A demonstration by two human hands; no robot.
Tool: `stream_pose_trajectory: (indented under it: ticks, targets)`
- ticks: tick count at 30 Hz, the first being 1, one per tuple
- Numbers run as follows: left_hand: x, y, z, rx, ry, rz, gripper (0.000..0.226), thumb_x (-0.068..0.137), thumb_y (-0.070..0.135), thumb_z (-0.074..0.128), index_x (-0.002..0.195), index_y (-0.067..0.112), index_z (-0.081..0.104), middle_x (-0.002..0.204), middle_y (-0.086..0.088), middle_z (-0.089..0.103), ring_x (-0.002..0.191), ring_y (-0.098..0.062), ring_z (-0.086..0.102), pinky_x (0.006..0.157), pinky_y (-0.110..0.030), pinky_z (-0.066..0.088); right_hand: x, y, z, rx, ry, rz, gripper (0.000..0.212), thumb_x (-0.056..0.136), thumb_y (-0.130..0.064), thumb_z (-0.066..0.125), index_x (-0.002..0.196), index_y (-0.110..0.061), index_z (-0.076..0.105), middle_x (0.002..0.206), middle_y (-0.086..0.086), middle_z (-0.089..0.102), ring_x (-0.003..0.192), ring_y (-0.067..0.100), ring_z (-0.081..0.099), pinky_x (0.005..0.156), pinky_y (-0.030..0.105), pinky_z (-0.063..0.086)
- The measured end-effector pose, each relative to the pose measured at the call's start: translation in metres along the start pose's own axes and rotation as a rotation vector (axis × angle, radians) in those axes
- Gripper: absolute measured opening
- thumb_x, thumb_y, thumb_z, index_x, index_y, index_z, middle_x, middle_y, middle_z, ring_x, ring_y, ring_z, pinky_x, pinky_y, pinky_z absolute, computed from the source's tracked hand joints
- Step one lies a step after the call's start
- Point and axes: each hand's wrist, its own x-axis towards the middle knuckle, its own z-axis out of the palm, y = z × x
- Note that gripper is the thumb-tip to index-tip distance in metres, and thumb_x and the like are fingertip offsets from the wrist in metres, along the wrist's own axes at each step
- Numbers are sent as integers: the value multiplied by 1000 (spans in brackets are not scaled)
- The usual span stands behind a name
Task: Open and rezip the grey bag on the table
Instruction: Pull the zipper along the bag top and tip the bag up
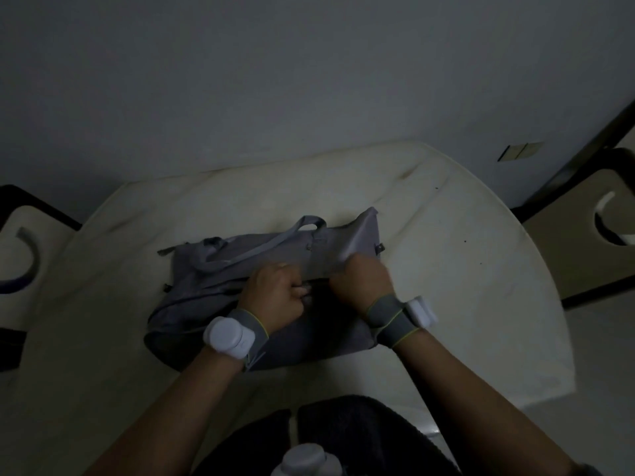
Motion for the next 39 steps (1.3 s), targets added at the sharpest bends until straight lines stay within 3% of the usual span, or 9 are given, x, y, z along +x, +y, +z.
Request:
stream_pose_trajectory:
  ticks: [5, 8, 12, 15, 19, 25, 30, 35, 39]
  targets:
    - [14, -18, -18, 26, 72, -95, 11, 65, 13, 65, 59, 11, 57, 64, -12, 63, 63, -31, 58, 53, -26, 34, 30, 60, -11, 119, -25, 278, 37, 84, -34, 58, 62, -5, 51, 64, 13, 55, 69, 36, 57, 51, 29, 34]
    - [13, -11, -12, 22, 25, -73, 10, 63, 13, 64, 59, 11, 55, 64, -10, 61, 64, -32, 58, 52, -32, 40, 34, 72, 8, 176, -106, 319, 42, 84, -40, 58, 63, -4, 54, 70, 16, 60, 66, 33, 56, 59, 33, 42]
    - [10, -18, -13, 3, 64, -137, 10, 66, 13, 66, 62, 11, 57, 65, -11, 61, 65, -31, 57, 54, -31, 40, 14, 88, 24, 442, -73, 238, 51, 85, -52, 60, 70, -4, 67, 74, 14, 71, 74, 31, 68, 74, 43, 54]
    - [13, -21, -16, 20, 103, -165, 13, 67, 8, 69, 63, 11, 56, 65, -11, 60, 64, -31, 56, 56, -26, 31, -17, 99, 39, 562, -45, 119, 51, 80, -66, 59, 74, -16, 66, 72, 2, 70, 71, 22, 66, 69, 42, 52]
    - [16, -13, -7, 38, 29, -132, 12, 66, 9, 65, 65, 10, 52, 70, -10, 59, 70, -31, 55, 55, -31, 38, -32, 105, 76, 382, -83, 43, 33, 82, -48, 70, 105, -24, 69, 101, -1, 73, 91, 21, 67, 71, 29, 47]
    - [48, -1, -19, 101, 37, 110, 17, 75, 21, 57, 87, 10, 60, 89, -12, 60, 86, -32, 52, 75, -35, 42, -10, 73, 65, 249, 95, -165, 22, 82, -29, 60, 98, -14, 61, 100, 11, 66, 89, 36, 59, 72, 37, 49]
    - [93, 14, -20, 260, -264, 215, 30, 81, 32, 56, 107, 21, 65, 110, -3, 61, 108, -26, 48, 92, -34, 32, 6, 46, 45, 177, 62, -351, 22, 81, -27, 54, 95, -12, 61, 99, 10, 64, 88, 32, 57, 71, 38, 49]
    - [105, 19, -11, 368, -327, 196, 17, 76, 16, 56, 84, 12, 70, 92, -12, 65, 89, -30, 59, 74, -35, 52, 5, 47, 39, 205, 53, -383, 17, 84, -25, 54, 83, -8, 59, 86, 10, 62, 75, 28, 53, 64, 36, 43]
    - [119, 15, -27, 193, -150, 189, 25, 72, 14, 45, 74, 4, 68, 80, -16, 66, 81, -32, 55, 67, -30, 40, 19, 40, 20, 338, 85, -315, 21, 88, -26, 58, 73, -12, 54, 69, 5, 60, 64, 21, 52, 59, 36, 41]
